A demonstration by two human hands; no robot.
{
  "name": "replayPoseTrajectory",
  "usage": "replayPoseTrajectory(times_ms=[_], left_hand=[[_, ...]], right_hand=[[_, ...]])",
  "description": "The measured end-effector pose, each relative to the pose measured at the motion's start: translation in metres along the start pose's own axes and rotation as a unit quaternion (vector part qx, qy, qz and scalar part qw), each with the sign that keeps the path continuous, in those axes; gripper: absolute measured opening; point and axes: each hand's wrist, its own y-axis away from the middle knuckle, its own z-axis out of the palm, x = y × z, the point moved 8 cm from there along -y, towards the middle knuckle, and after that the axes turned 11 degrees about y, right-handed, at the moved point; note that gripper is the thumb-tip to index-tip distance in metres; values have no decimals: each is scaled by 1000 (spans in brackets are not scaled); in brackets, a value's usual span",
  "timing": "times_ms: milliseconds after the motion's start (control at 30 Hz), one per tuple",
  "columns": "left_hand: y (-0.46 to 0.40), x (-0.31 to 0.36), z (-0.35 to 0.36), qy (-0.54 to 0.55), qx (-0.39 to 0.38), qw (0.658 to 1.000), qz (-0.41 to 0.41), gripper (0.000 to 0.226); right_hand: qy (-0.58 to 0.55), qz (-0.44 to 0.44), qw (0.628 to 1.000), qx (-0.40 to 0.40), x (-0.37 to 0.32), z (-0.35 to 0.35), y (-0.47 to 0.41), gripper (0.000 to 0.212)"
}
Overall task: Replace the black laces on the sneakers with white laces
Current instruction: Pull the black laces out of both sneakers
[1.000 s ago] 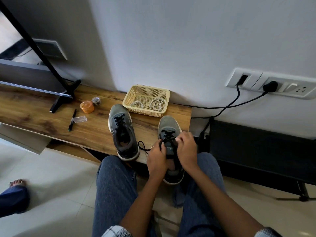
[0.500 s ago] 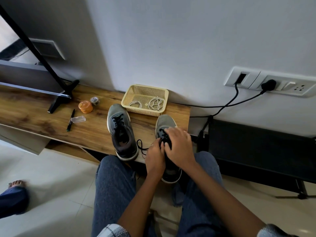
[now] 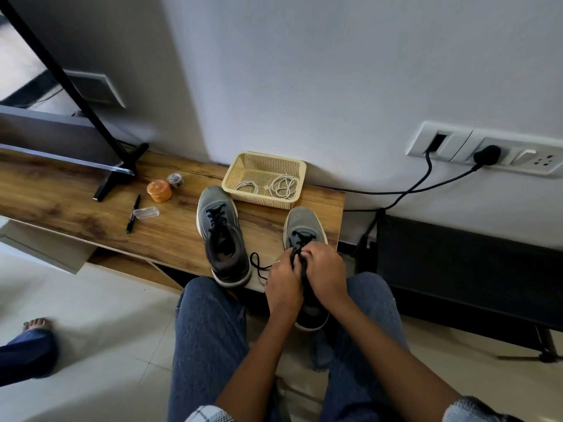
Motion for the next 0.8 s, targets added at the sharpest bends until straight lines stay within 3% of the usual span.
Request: replayPoseTrajectory(times_ms=[100, 167, 233, 300, 333, 367, 400, 433, 533, 567, 633, 700, 800], left_hand=[[-1, -2, 0, -21, 6, 1000, -5, 35], [-2, -6, -2, -31, 13, 999, -14, 36], [-2, -8, -4, -28, 17, 999, -23, 36], [-1, -7, -5, -30, 19, 999, -21, 35], [-1, -7, -4, -34, 17, 999, -19, 36], [-1, -6, -3, -39, 13, 999, -17, 36], [-1, -6, -2, -41, 8, 999, -14, 36], [-1, -6, -2, -41, 5, 999, -11, 36], [-2, -5, -3, -37, 3, 999, -4, 35], [-2, -4, -4, -38, 2, 999, -1, 35], [-2, -3, -4, -35, -2, 999, 5, 34], [0, -3, -3, -24, -8, 1000, 6, 32], [-1, -4, -4, -8, -9, 1000, -6, 33]], right_hand=[[-144, 142, 979, 28, 18, -8, 3, 14], [-225, 246, 942, 43, 33, -9, 8, 13], [-353, 392, 847, 58, 52, 2, 19, 10], [-485, 528, 694, 70, 60, 19, 35, 12], [-520, 562, 638, 79, 61, 23, 39, 14], [-534, 575, 613, 86, 61, 25, 41, 14], [-525, 569, 627, 89, 60, 23, 39, 14], [-482, 546, 680, 85, 59, 16, 36, 14], [-201, 337, 918, 60, 38, -17, 12, 21], [-120, 232, 964, 55, 23, -23, 5, 28], [-20, 57, 998, 17, -6, -20, -3, 37], [98, -67, 993, 18, -25, -11, -1, 28], [210, -136, 968, 32, -31, 2, 2, 9]])
